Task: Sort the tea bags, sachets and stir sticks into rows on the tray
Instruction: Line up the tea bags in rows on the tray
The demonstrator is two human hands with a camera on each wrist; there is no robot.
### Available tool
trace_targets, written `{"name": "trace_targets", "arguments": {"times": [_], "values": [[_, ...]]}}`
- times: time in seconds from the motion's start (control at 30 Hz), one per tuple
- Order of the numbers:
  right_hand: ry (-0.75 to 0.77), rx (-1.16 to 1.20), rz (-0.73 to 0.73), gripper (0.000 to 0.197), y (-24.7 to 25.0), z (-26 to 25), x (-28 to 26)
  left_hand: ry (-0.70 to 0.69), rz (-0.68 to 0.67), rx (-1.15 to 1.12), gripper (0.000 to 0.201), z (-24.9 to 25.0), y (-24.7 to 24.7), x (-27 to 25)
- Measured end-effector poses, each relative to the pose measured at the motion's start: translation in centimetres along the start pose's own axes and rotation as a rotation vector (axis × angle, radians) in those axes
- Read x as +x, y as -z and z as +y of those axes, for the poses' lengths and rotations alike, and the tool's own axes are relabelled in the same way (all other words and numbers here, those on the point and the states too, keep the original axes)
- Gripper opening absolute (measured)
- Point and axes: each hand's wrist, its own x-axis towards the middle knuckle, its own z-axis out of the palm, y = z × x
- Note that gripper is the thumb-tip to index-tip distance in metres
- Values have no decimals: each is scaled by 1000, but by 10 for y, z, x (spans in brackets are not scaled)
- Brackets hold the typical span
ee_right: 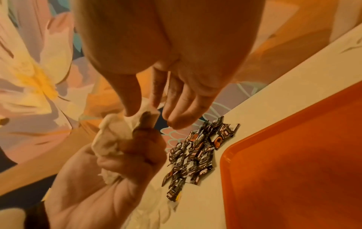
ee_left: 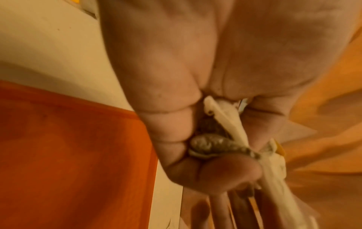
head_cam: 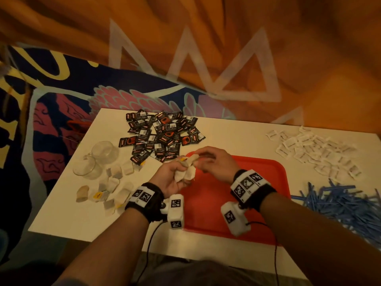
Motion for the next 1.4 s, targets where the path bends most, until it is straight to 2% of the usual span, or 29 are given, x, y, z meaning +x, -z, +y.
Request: {"name": "trace_targets", "arguments": {"times": [0.07,0.17,0.23,0.3,0.47,0.57,0.63,0.77,0.87,0.93,1.03,1.2,1.27,1.4], "values": [[28,68,47,16,2,5,-3,-2,1,16,28,-9,-10,1],[-19,187,103,17,9,12,-7,-20,9,13,26,-20,-19,2],[-45,236,117,14,16,17,-9,-32,19,1,32,-27,-22,2],[-55,278,151,12,25,21,-11,-40,51,-8,38,-33,-24,5],[-63,384,205,5,44,33,-16,-31,152,-20,38,-44,-26,12],[-76,404,206,6,50,38,-17,-21,177,13,32,-47,-26,11],[-82,413,209,6,53,42,-18,-19,141,9,26,-50,-24,9],[-89,433,208,5,54,49,-21,-29,103,36,6,-50,-22,5],[-84,501,190,5,51,53,-25,-77,197,185,44,-49,-26,9],[-94,518,195,5,49,57,-24,-144,275,329,51,-50,-28,15],[-120,479,228,5,45,63,-22,-245,294,491,41,-51,-32,22],[-151,477,289,11,34,61,-15,-336,130,584,13,-45,-39,29],[-156,482,308,12,27,59,-10,-375,82,663,10,-40,-37,33],[-190,477,358,9,12,56,1,-443,129,741,7,-24,-25,44]]}}
